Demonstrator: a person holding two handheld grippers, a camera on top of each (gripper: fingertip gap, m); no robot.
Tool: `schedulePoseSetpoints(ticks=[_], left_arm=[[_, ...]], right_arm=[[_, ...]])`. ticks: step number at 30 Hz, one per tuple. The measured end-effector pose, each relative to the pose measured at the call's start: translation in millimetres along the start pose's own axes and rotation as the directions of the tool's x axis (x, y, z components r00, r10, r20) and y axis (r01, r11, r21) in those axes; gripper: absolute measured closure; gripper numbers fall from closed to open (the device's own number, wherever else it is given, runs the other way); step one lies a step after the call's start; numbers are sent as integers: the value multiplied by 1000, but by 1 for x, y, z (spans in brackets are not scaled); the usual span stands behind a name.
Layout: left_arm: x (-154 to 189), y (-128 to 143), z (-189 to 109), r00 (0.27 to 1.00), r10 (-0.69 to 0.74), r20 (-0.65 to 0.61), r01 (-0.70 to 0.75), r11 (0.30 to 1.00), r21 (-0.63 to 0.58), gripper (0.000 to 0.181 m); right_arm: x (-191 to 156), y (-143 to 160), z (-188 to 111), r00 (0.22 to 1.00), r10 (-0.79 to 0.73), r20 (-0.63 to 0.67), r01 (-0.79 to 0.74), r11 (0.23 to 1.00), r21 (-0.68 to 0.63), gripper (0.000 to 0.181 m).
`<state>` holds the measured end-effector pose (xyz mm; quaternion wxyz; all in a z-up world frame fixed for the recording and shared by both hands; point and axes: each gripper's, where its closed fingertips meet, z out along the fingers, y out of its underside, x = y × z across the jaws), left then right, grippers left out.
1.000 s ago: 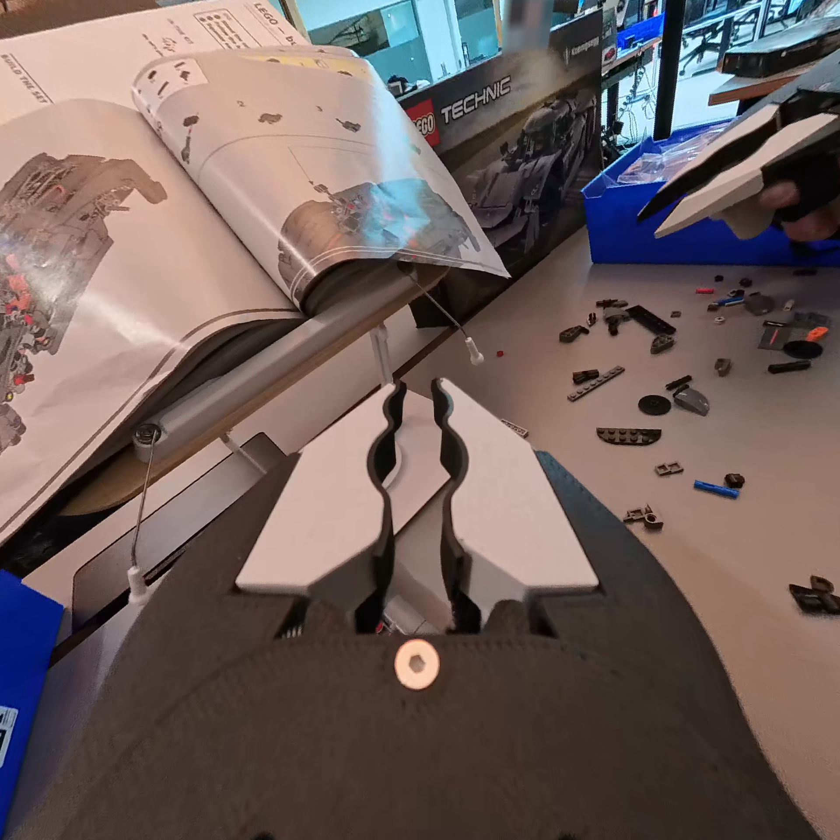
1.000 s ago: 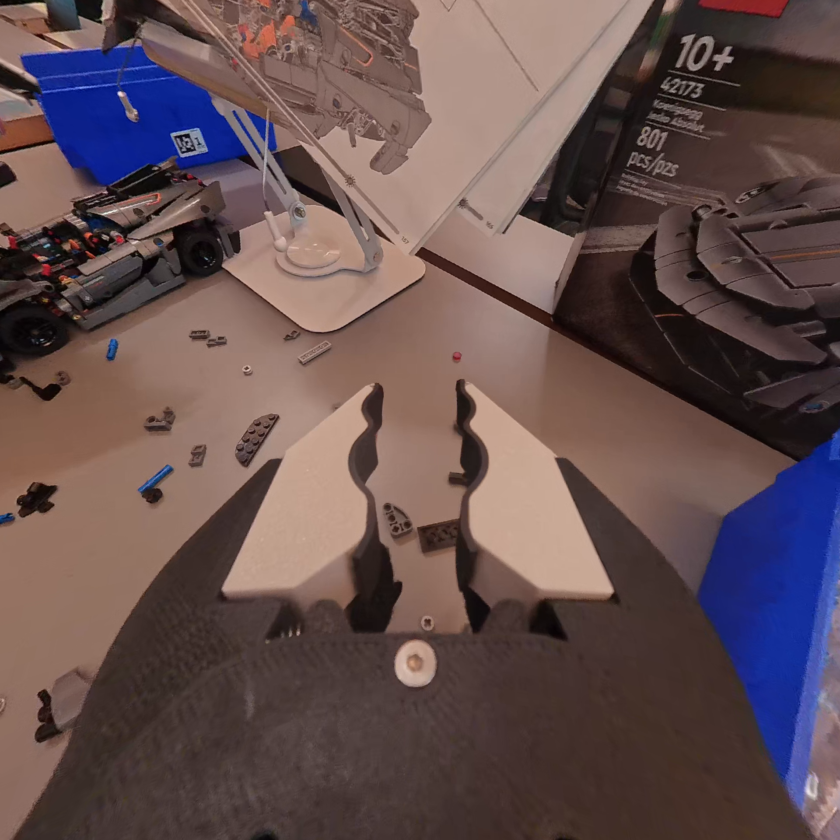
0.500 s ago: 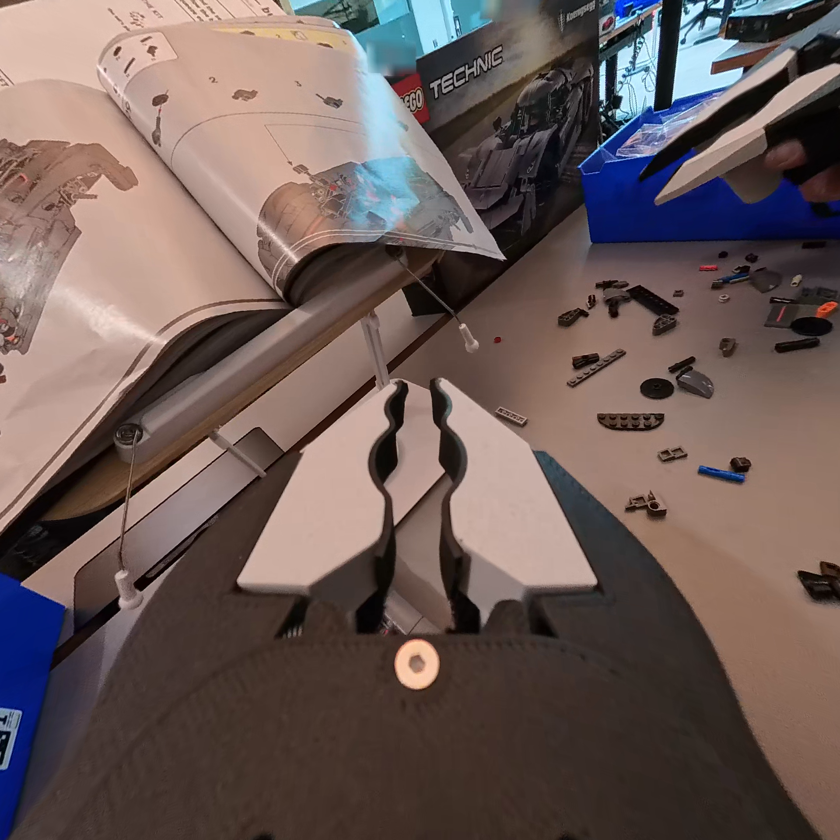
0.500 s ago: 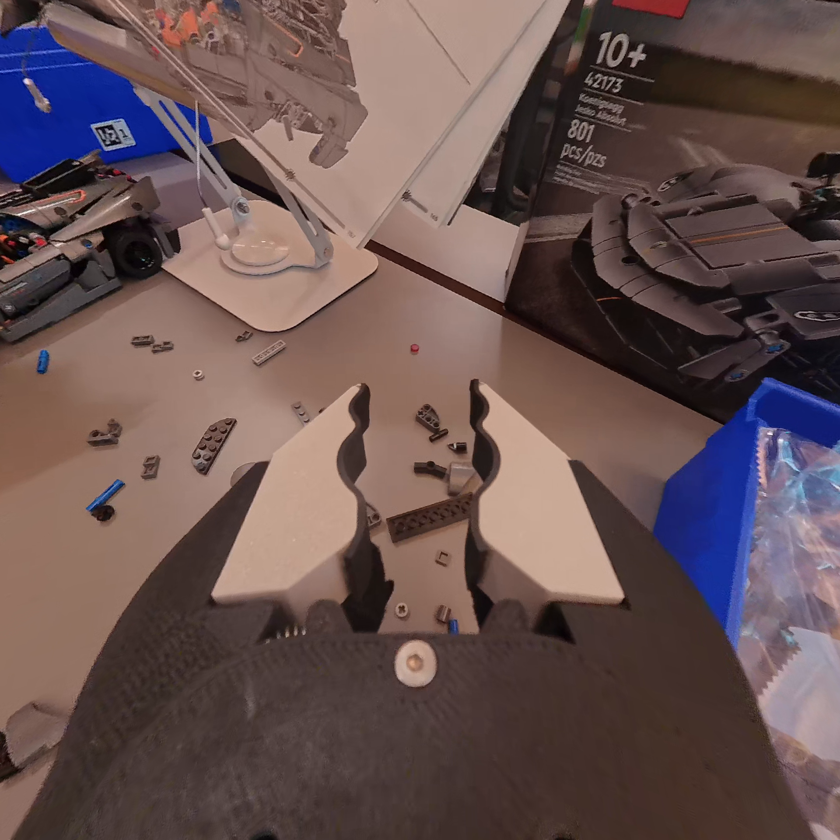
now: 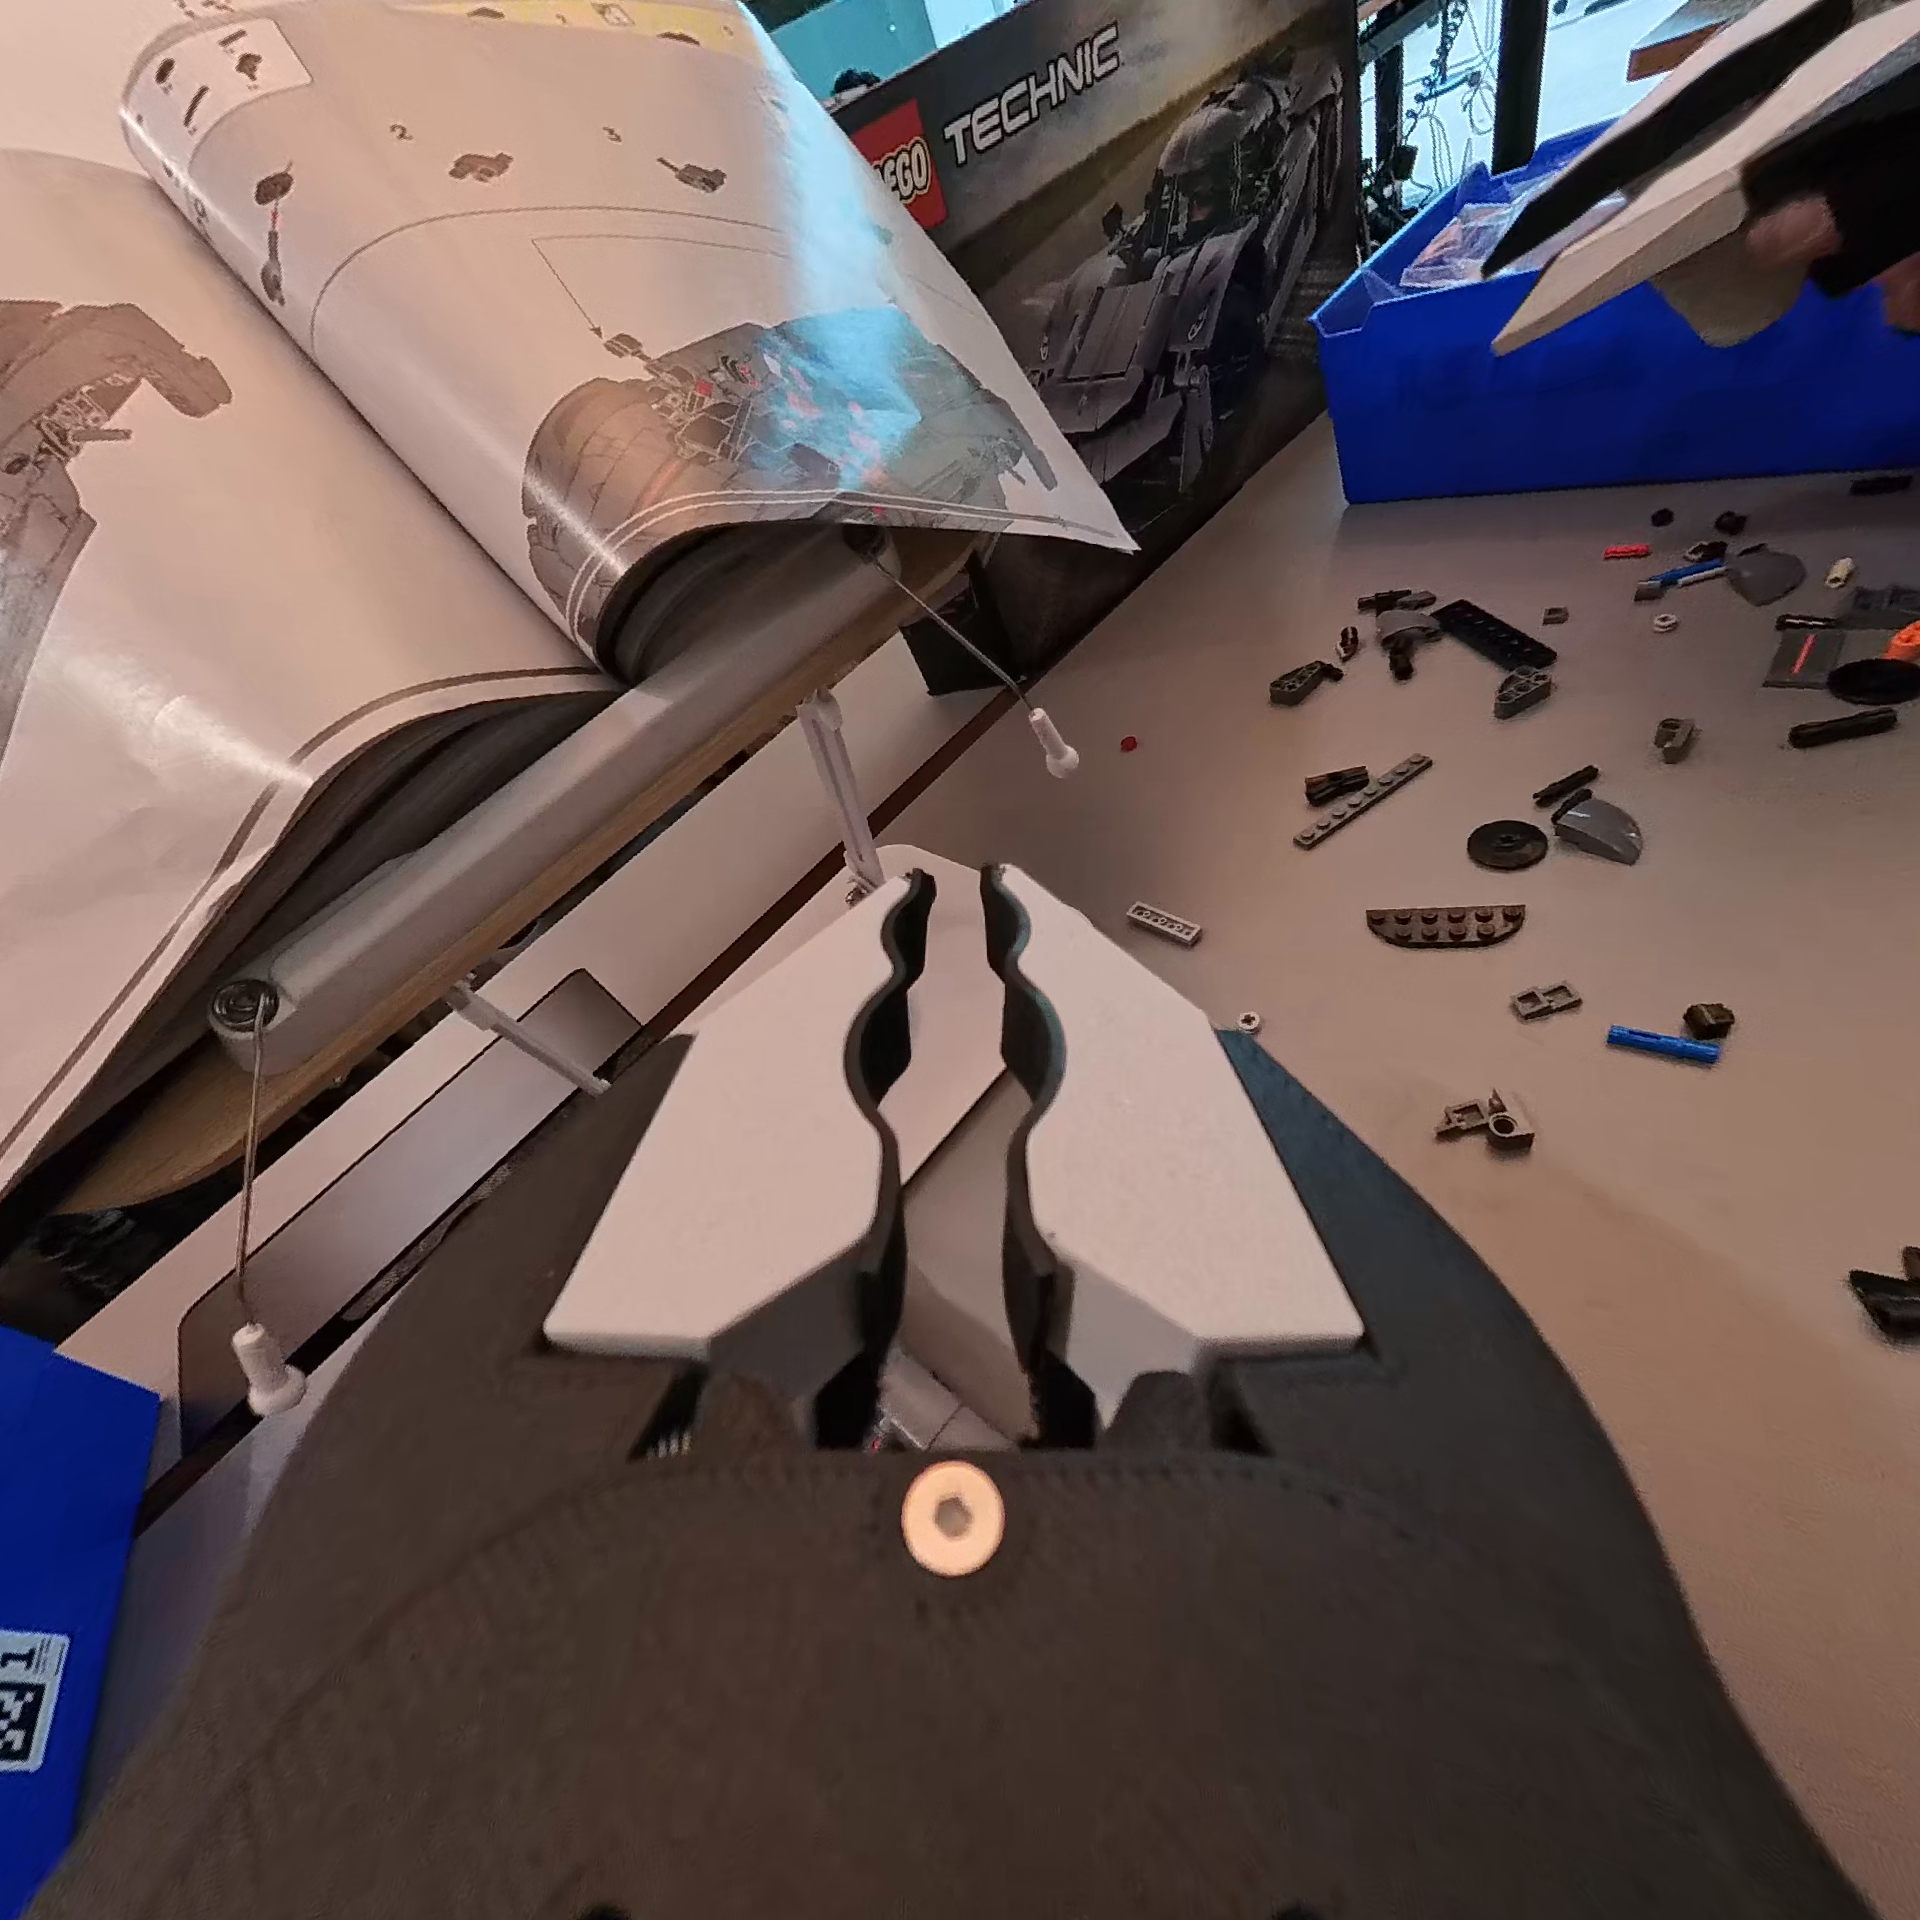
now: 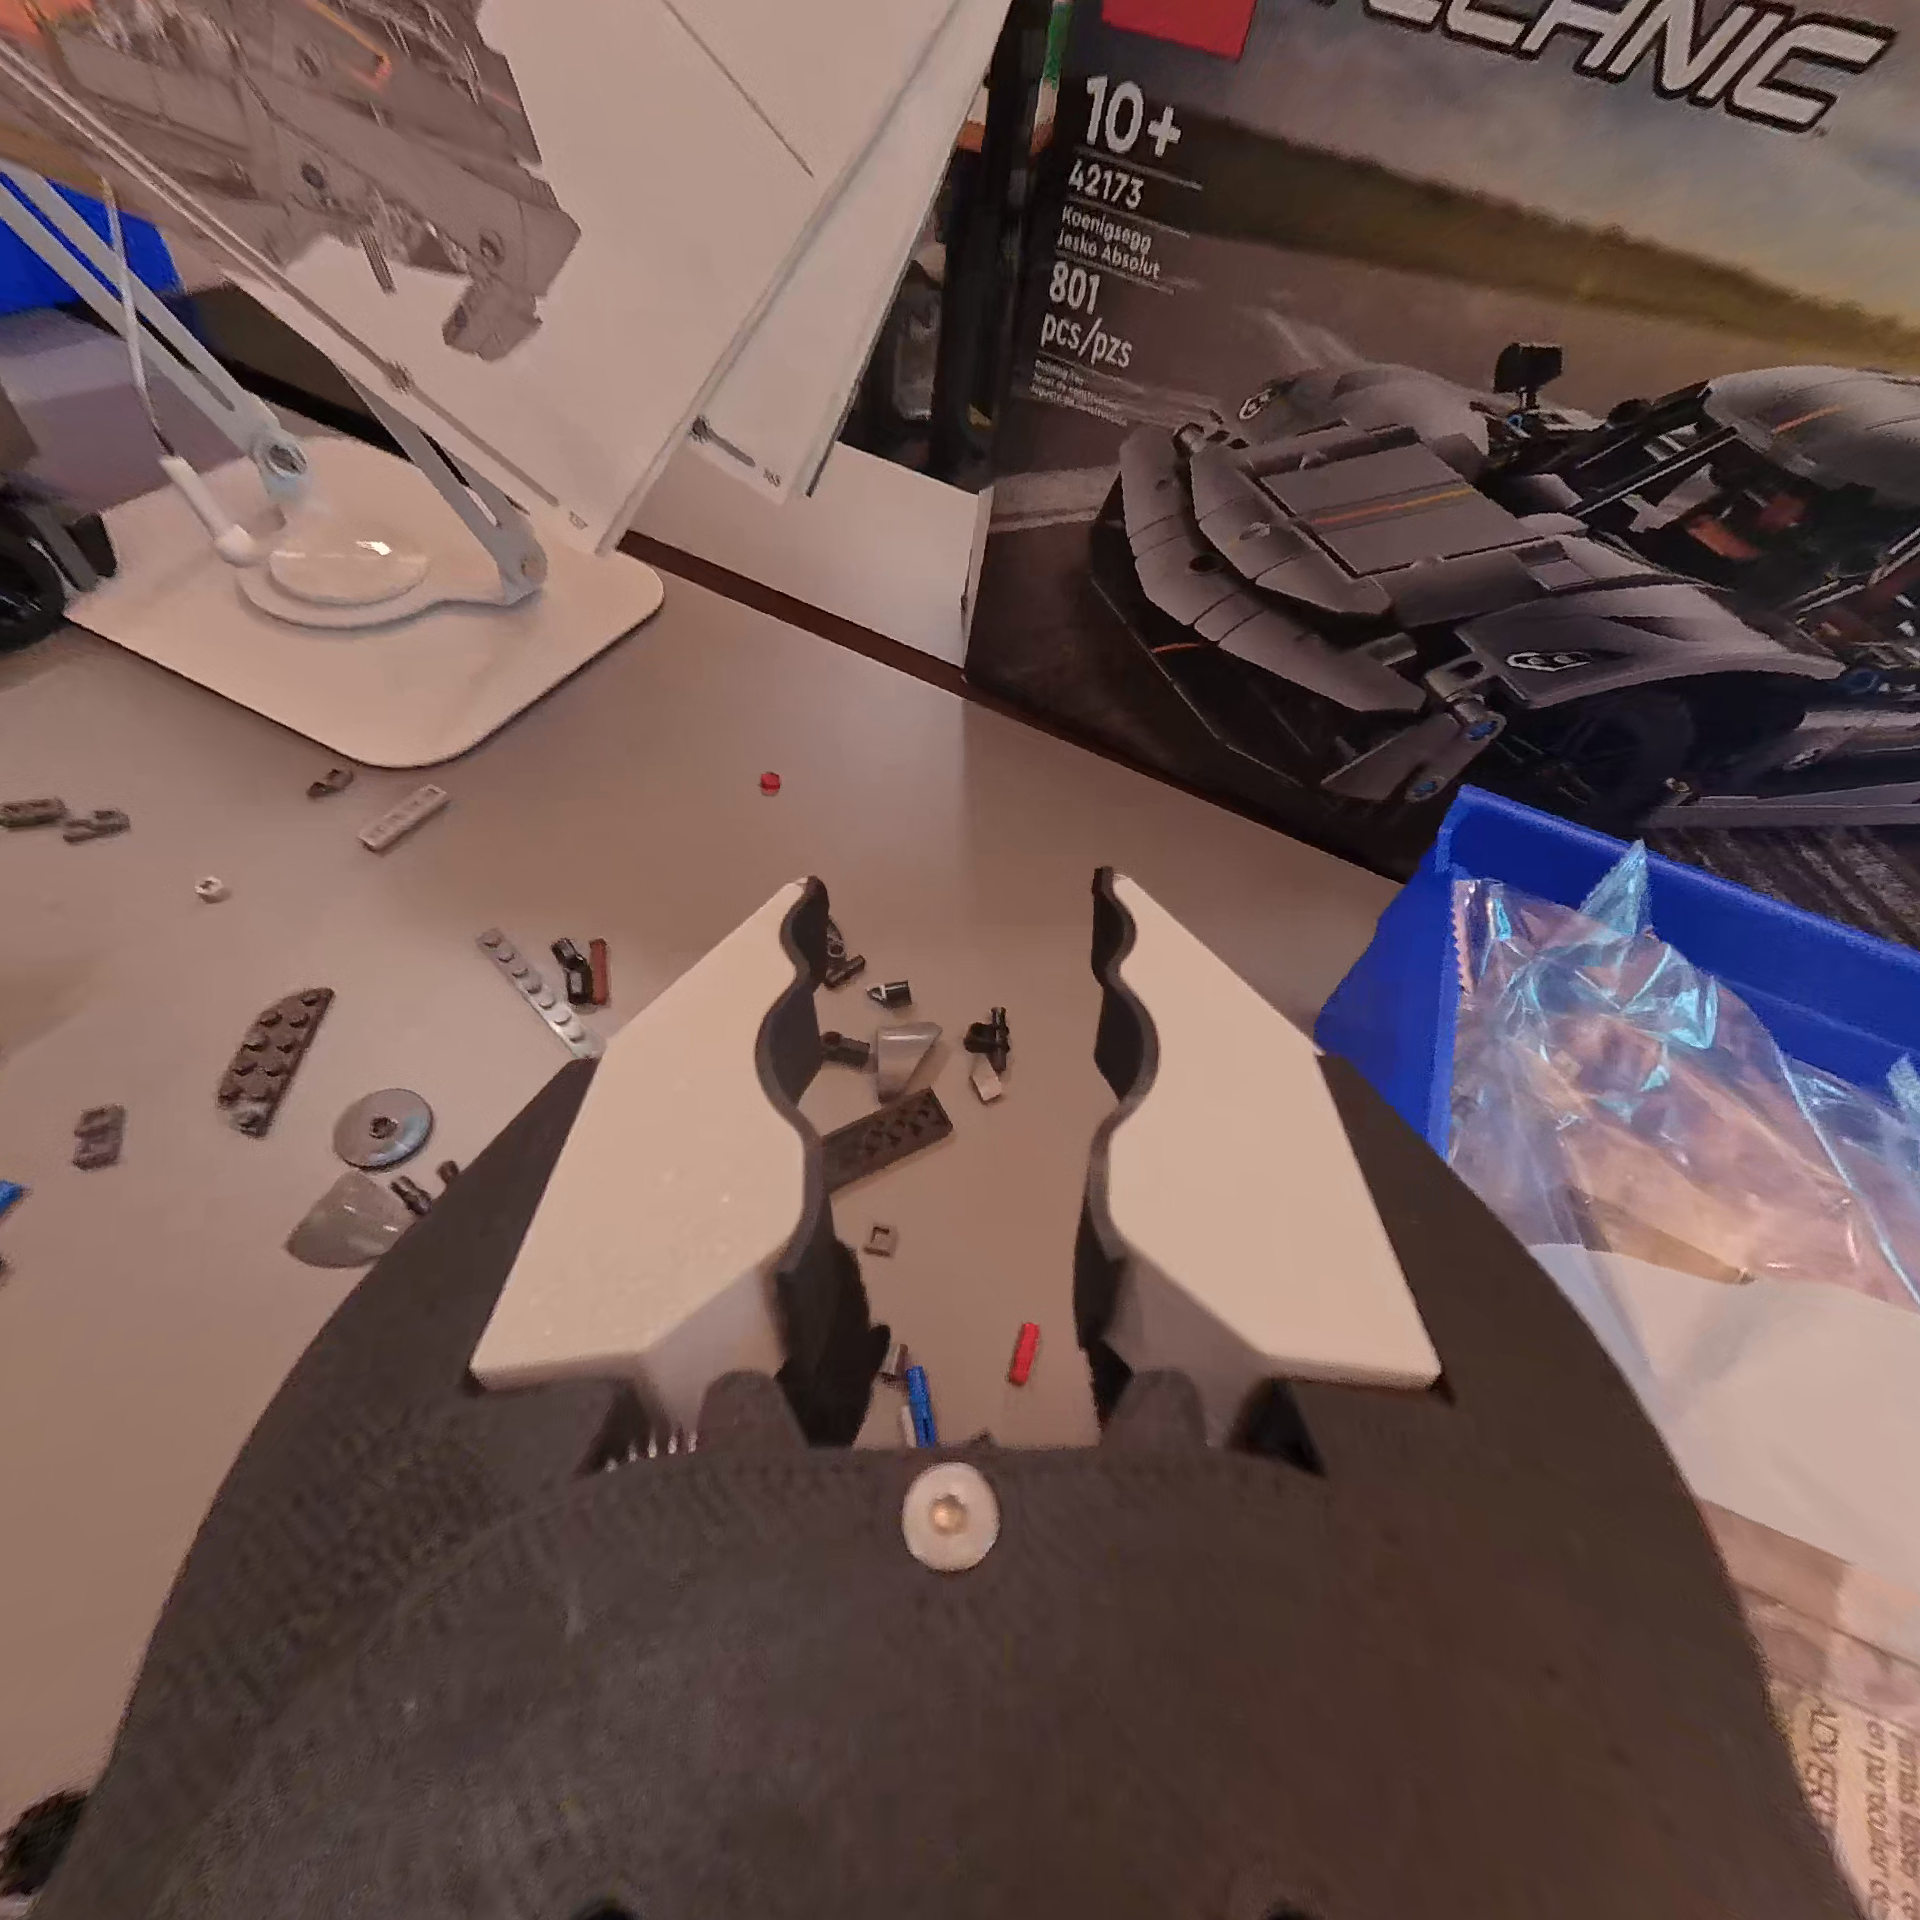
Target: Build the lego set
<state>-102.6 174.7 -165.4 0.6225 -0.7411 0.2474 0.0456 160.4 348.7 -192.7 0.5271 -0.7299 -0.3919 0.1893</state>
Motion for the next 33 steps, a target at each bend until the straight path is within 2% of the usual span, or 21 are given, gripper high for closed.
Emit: schedulePoseSetpoints(ticks=[3,6,11,15,18,26,30,33], left_arm=[[3,1,1,1000,3,-9,-3,1000,-4,173],[5,1,3,1000,8,-15,-8,1000,-6,173],[7,2,4,1000,12,-21,-12,1000,-9,173],[9,2,5,999,12,-29,-12,1000,-9,173],[11,3,6,999,17,-35,-17,1000,-10,174],[14,4,7,999,35,-39,-35,999,-18,174],[14,6,8,999,34,-41,-35,999,-22,174],[15,7,9,998,37,-44,-38,999,-27,174]], right_arm=[[-10,12,12,998,-64,8,64,995,-71,127],[-19,28,29,992,-129,12,129,978,-161,131],[-20,78,60,994,-100,35,105,920,-378,139],[-22,99,72,997,-35,64,59,901,-430,144],[-24,100,74,997,1,78,33,902,-430,158],[-39,102,66,983,40,179,45,892,-450,160],[-65,104,54,952,3,306,151,865,-478,160],[-100,107,33,871,-18,491,281,839,-467,159]])
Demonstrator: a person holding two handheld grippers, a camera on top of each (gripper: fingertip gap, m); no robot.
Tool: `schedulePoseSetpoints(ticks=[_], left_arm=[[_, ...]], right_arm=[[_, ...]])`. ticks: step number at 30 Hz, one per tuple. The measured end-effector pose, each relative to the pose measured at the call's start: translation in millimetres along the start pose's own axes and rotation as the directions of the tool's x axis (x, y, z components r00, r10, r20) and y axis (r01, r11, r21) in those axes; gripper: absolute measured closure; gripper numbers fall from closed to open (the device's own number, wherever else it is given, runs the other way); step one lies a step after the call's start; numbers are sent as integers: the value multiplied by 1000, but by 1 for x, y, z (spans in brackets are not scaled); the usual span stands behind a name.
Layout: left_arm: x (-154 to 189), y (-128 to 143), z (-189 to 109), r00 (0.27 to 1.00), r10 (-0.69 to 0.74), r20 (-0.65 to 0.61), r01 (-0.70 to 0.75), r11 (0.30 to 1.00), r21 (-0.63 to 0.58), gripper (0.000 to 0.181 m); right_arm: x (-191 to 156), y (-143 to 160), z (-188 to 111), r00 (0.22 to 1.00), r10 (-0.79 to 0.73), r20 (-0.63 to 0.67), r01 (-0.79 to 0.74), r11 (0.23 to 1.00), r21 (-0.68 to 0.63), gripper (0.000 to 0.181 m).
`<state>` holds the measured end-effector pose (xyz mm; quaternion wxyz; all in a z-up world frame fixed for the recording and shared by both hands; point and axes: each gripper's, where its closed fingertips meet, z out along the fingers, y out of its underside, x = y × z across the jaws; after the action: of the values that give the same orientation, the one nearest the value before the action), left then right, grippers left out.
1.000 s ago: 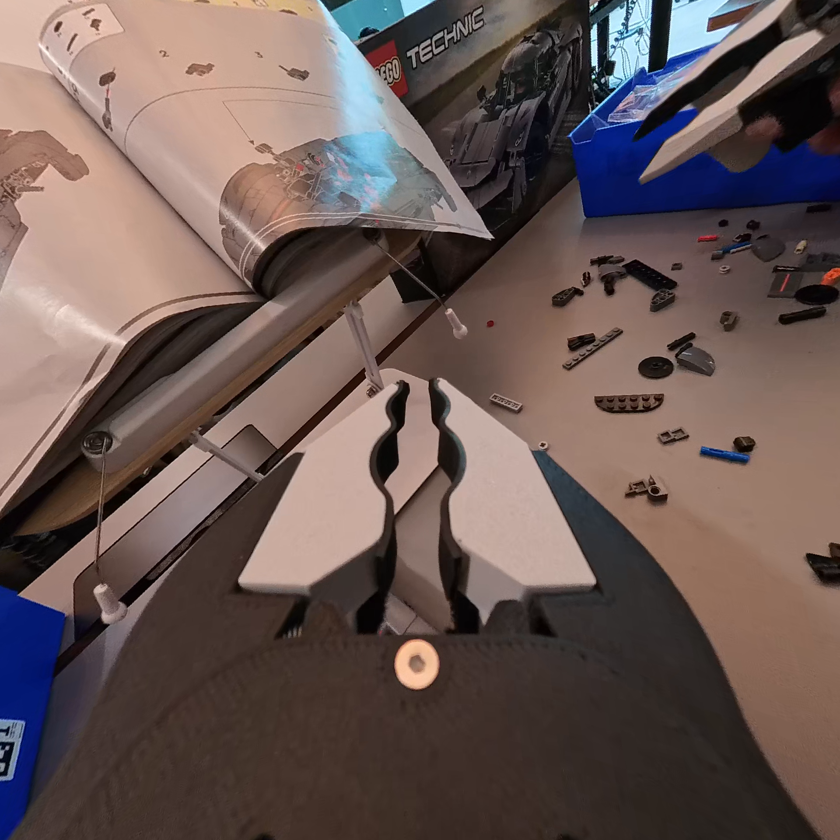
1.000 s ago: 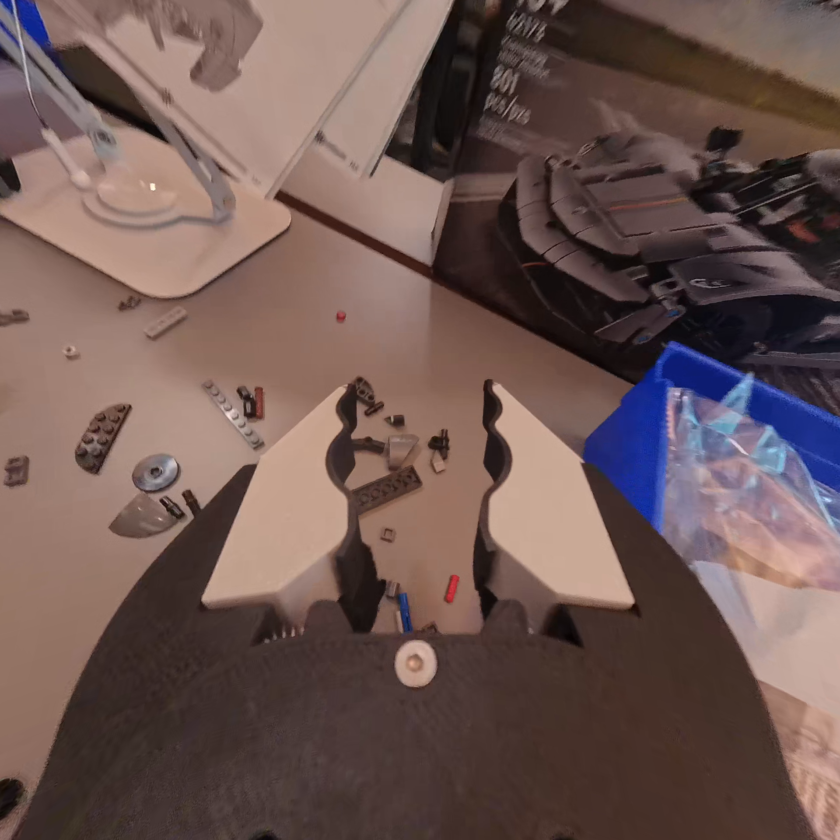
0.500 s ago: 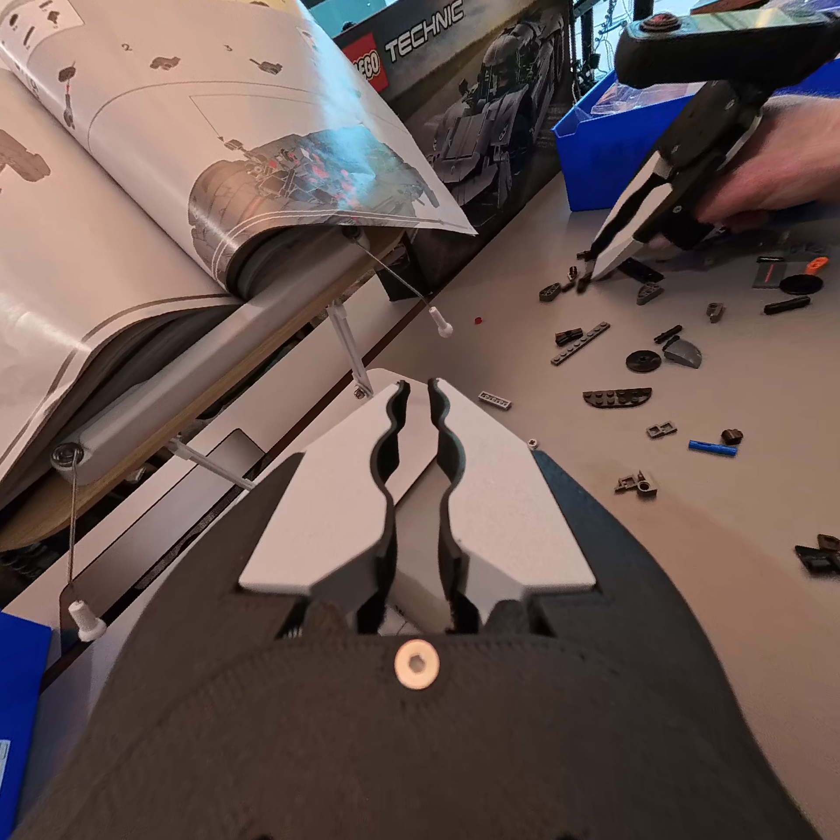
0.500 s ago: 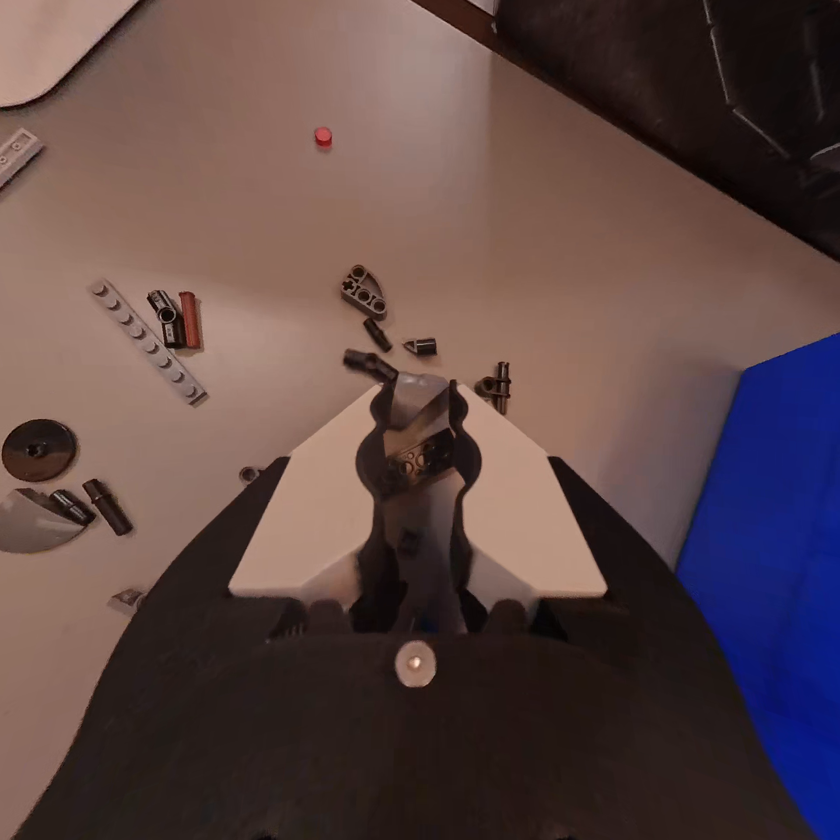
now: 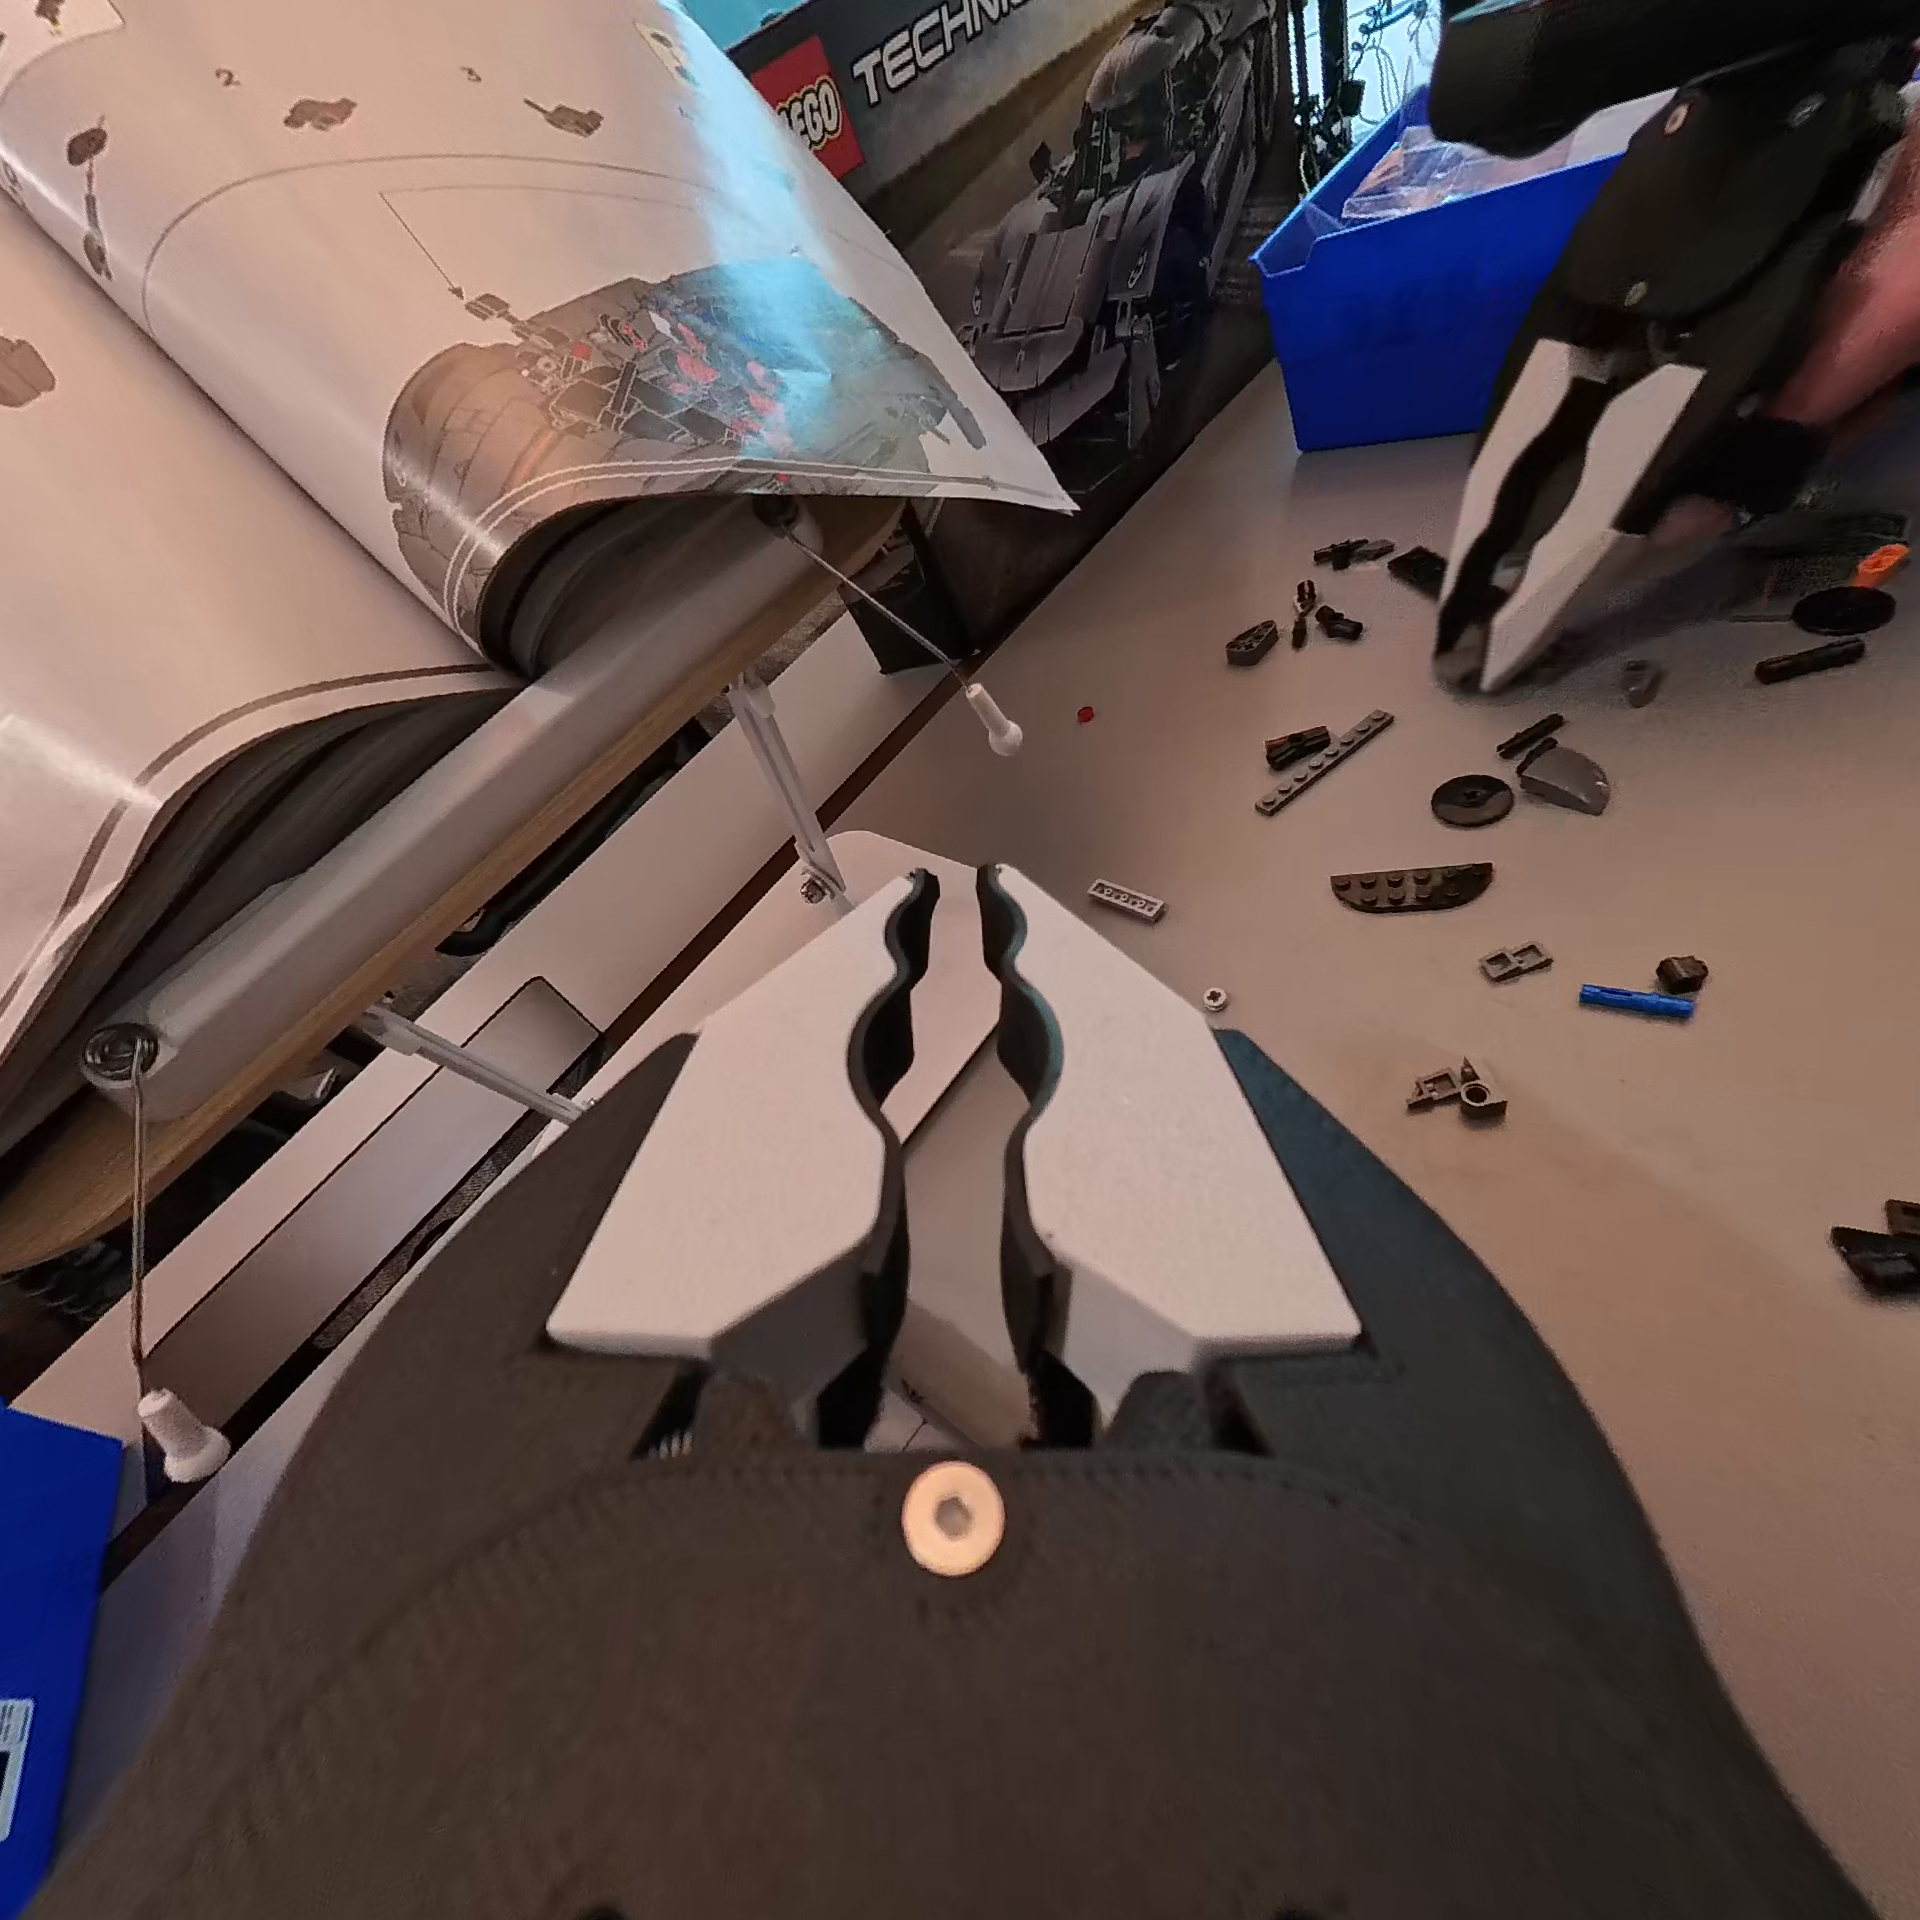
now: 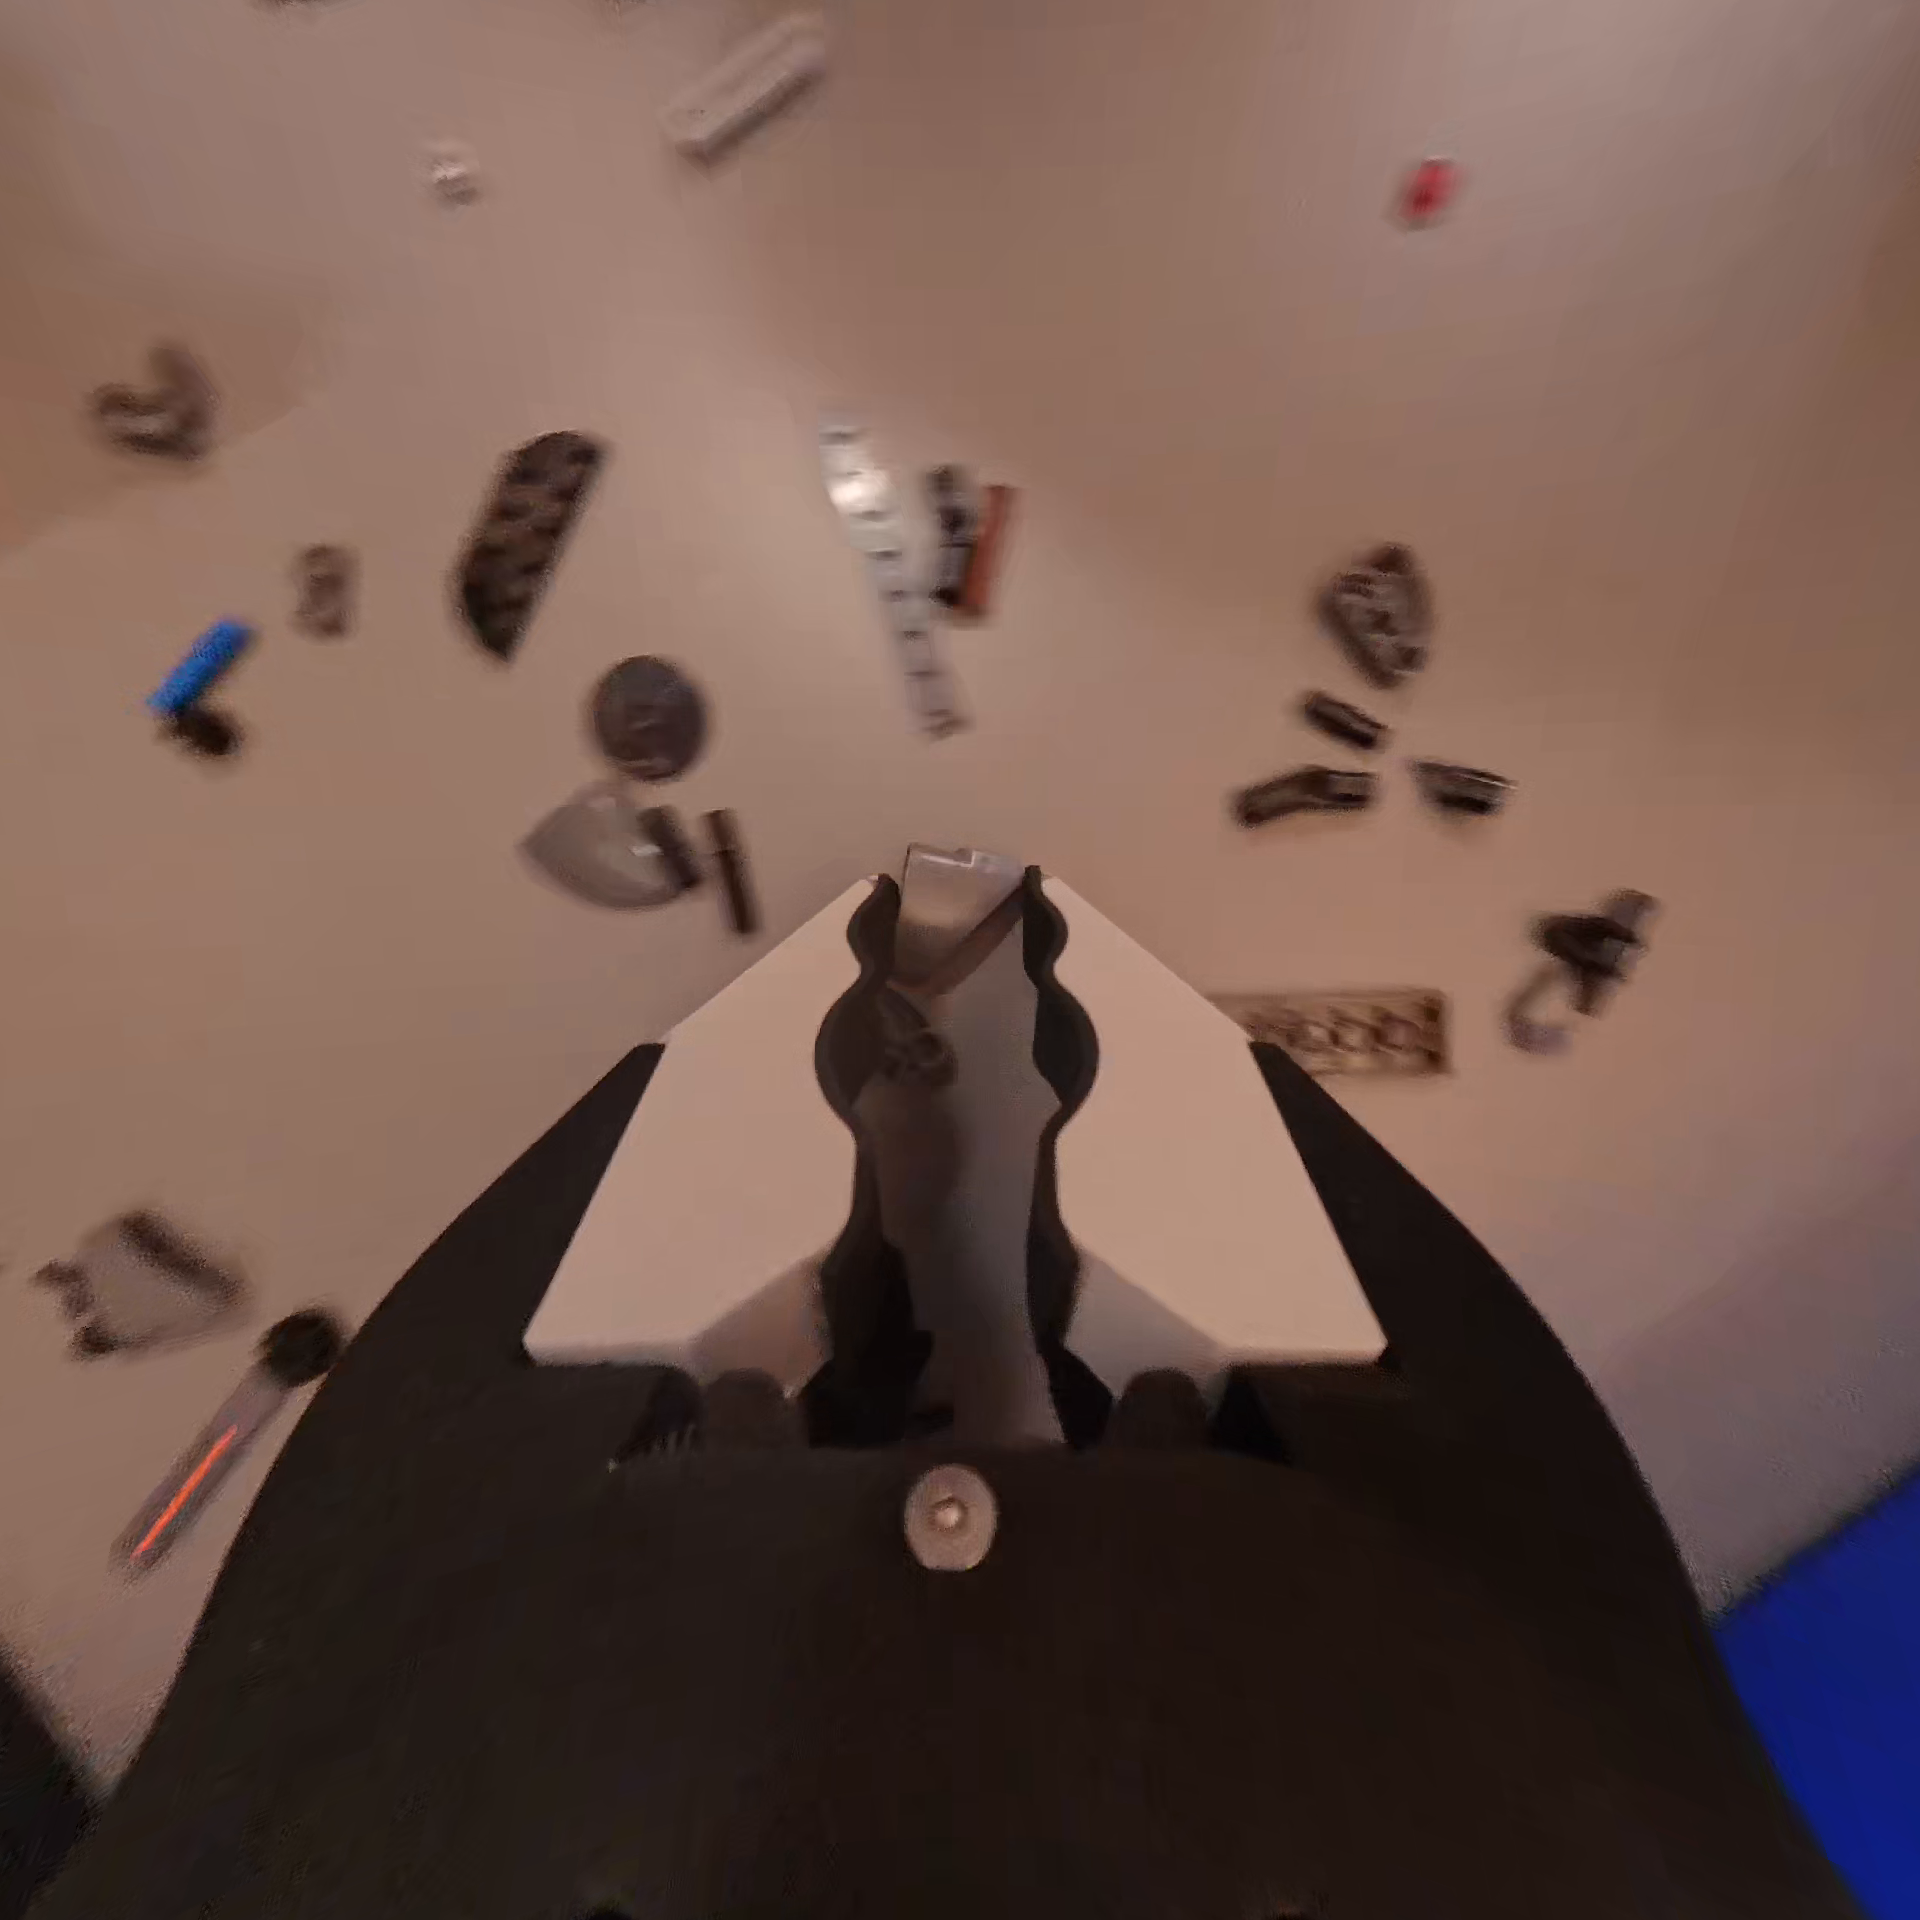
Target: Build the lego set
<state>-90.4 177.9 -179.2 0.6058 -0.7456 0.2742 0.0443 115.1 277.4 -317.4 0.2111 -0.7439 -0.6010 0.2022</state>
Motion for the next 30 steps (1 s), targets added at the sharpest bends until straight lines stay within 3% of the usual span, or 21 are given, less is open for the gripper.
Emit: schedulePoseSetpoints(ticks=[2,4,8,12,18,26,30], left_arm=[[1,1,1,1000,1,-3,-1,1000,-2,174],[2,1,1,1000,2,-5,-2,1000,-5,174],[2,0,1,1000,6,-6,-6,1000,-3,174],[3,0,1,1000,4,-7,-4,1000,-1,174],[4,-1,1,1000,8,-8,-8,1000,0,174],[4,1,3,1000,8,-14,-9,1000,-7,174],[4,1,2,1000,11,-13,-11,1000,-6,174]], right_arm=[[-15,-4,-2,998,-10,62,8,1000,21,154],[-5,-12,-8,1000,-9,7,9,998,69,153],[40,-36,-28,979,123,-161,-78,963,259,139],[79,-34,-24,934,200,-294,-113,951,287,126],[92,-20,3,935,193,-296,-145,974,176,134],[69,-19,9,976,88,-201,-67,992,108,178],[46,-18,10,993,37,-114,-28,997,73,179]])
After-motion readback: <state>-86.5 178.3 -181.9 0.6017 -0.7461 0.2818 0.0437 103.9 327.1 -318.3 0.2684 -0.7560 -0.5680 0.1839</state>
